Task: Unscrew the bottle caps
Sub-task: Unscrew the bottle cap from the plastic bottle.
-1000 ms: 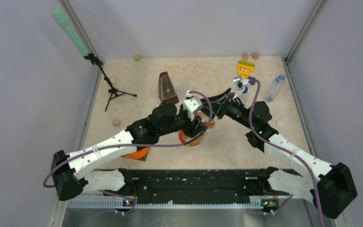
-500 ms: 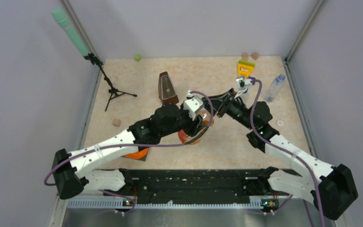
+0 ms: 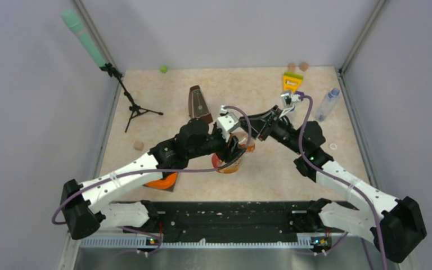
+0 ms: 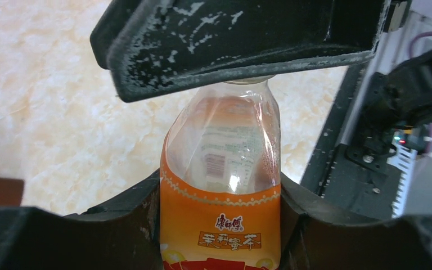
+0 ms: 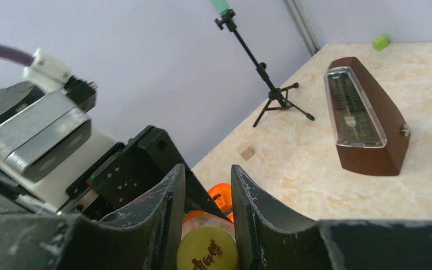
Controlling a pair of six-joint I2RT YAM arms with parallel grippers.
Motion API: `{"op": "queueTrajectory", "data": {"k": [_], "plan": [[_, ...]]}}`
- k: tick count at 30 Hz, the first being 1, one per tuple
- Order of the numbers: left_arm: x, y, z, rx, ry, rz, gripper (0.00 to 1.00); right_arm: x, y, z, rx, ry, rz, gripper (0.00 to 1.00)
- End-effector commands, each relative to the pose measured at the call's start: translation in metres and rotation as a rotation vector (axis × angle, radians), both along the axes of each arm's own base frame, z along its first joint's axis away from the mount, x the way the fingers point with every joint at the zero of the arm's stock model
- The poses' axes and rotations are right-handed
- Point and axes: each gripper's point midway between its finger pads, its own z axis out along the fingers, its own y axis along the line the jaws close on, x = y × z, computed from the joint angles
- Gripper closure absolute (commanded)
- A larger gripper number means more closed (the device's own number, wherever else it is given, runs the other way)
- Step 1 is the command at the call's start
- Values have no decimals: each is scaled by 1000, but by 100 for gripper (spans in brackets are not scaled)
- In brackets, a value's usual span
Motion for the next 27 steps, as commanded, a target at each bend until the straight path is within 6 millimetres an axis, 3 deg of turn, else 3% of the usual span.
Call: {"op": "queueTrajectory", "data": {"k": [1, 7, 16, 19, 21, 24, 27], "plan": [[-30, -8, 58, -201, -25, -226, 100, -29, 5, 29, 31, -114, 120, 100], [-33, -1, 63, -245, 46, -310, 100, -41, 9, 37, 46, -157, 191, 100], [-42, -9, 67, -299, 93, -407, 100, -48, 16, 36, 33, -176, 260, 99], [-25, -4, 62, -266, 57, -303, 100, -38, 13, 33, 26, -145, 204, 67], [-11, 5, 59, -233, 31, -196, 100, -28, 9, 29, 14, -119, 136, 52], [3, 21, 52, -125, -20, -69, 100, -19, 1, 28, 0, -97, 60, 39], [2, 25, 52, -118, -44, -33, 100, -15, -3, 32, 13, -87, 26, 36]]}}
